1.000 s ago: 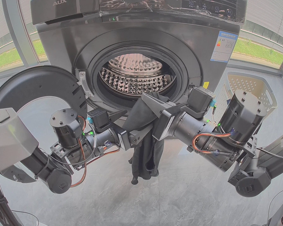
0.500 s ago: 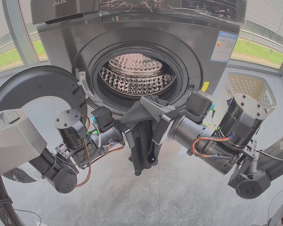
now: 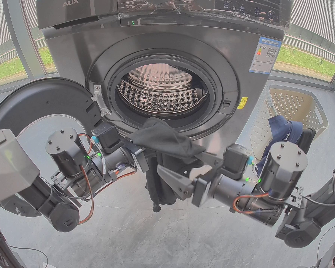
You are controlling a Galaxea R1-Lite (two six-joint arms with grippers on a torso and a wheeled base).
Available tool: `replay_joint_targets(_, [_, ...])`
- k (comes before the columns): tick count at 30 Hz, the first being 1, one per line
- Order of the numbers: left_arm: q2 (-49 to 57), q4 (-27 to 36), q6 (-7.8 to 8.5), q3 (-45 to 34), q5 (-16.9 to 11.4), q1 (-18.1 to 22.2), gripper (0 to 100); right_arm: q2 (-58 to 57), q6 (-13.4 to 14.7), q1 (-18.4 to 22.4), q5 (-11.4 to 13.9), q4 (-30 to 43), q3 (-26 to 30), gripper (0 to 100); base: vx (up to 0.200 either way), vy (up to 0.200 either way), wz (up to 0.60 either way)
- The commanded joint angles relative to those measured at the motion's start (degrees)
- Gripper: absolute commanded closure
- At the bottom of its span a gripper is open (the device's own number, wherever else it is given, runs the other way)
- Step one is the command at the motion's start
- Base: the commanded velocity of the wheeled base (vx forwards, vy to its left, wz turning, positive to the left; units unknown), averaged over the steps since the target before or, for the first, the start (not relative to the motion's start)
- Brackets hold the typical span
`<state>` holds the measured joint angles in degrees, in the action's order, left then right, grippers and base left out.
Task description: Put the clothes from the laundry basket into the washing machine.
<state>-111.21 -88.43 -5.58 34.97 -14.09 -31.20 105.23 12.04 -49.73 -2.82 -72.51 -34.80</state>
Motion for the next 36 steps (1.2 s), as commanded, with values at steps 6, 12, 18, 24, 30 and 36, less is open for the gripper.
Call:
replay_joint_targets(6, [10.23,2.83,-0.22,0.88,0.82,2.54,100,-0.29,-0.71,2.00,1.15,-0.09,12.30,0,0.000,0.000,0.00])
replay_joint_targets(12, [11.72,3.79,-0.22,3.87,3.55,2.10,100,4.11,-1.94,6.40,3.52,-0.97,12.66,0,0.000,0.000,0.00])
replay_joint_targets(18, [13.30,3.88,-0.22,3.87,3.55,1.66,100,13.07,-2.29,9.03,5.72,-6.59,8.61,0,0.000,0.000,0.00])
replay_joint_targets(24, [13.48,3.88,-0.39,3.70,3.55,1.40,100,19.84,-2.29,9.91,9.06,-7.91,3.25,0,0.000,0.000,0.00])
replay_joint_targets(30, [13.39,3.79,-0.48,3.61,3.46,1.31,100,24.50,-2.29,11.32,10.02,-7.30,-3.87,0,0.000,0.000,0.00])
replay_joint_targets(36, [13.48,3.79,-0.48,3.61,3.46,1.40,100,27.93,-2.20,12.46,9.85,-7.12,-9.49,0,0.000,0.000,0.00])
